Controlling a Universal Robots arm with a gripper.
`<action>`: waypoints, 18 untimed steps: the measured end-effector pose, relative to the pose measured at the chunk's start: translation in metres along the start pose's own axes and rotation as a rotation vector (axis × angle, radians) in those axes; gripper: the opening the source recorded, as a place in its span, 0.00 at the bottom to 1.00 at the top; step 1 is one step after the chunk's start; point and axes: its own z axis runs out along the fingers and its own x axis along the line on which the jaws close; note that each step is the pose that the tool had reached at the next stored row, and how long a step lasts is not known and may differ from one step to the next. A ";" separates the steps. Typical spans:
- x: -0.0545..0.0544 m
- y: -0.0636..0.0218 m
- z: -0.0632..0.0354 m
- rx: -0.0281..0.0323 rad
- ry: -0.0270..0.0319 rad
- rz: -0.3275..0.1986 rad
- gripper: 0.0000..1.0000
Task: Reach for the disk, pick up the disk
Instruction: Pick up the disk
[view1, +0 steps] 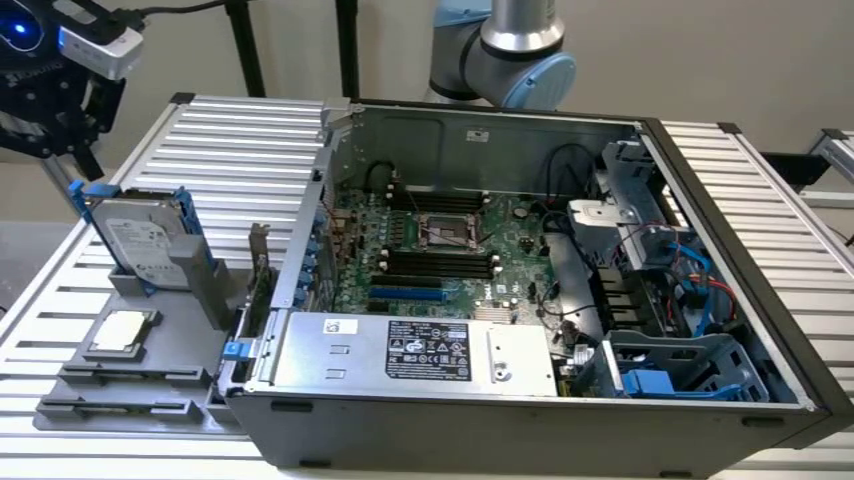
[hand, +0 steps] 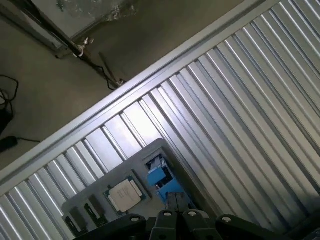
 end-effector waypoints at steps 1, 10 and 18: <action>0.000 0.0000 -0.0001 0.0000 0.0006 -0.018 0.11; 0.000 0.0001 -0.0010 0.0002 0.0068 -0.182 0.11; 0.000 0.0000 -0.0011 0.0006 0.0116 -0.326 0.11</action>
